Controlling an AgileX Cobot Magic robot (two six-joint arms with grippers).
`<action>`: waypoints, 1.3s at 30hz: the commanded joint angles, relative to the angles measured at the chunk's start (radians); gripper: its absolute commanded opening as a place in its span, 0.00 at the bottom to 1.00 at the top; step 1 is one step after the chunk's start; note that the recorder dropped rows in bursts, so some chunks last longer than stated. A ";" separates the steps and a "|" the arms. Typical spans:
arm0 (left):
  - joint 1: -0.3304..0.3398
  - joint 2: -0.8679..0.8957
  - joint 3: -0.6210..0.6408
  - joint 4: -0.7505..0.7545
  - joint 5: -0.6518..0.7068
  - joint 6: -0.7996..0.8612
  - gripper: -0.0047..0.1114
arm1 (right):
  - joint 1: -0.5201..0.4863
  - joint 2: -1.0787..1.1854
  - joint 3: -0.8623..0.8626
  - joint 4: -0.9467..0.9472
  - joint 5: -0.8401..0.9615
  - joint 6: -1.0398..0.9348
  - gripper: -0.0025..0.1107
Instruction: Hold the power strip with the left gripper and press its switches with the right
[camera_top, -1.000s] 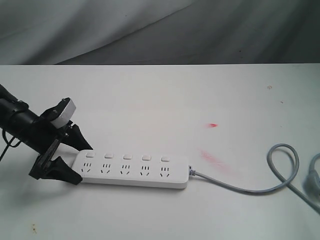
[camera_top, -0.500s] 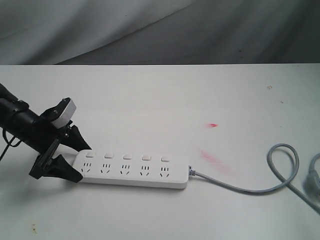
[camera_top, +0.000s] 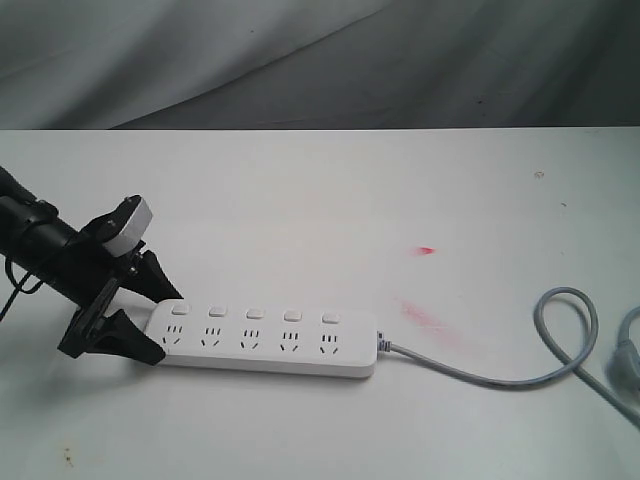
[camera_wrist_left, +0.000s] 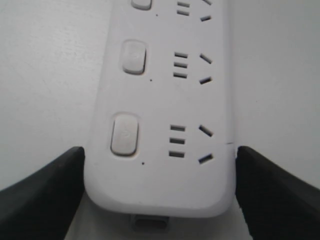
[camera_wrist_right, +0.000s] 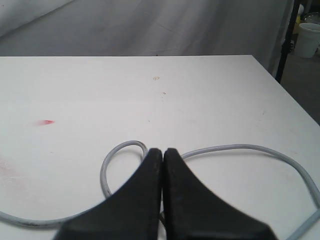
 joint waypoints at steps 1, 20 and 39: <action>-0.003 -0.001 -0.002 0.020 -0.008 0.004 0.39 | -0.004 -0.006 0.003 -0.012 -0.013 -0.002 0.02; -0.003 -0.001 -0.002 0.020 -0.008 0.004 0.39 | -0.004 -0.006 0.003 -0.012 -0.013 -0.001 0.02; -0.003 -0.001 -0.002 0.020 -0.008 0.004 0.39 | -0.004 -0.006 0.003 -0.036 -0.469 -0.005 0.02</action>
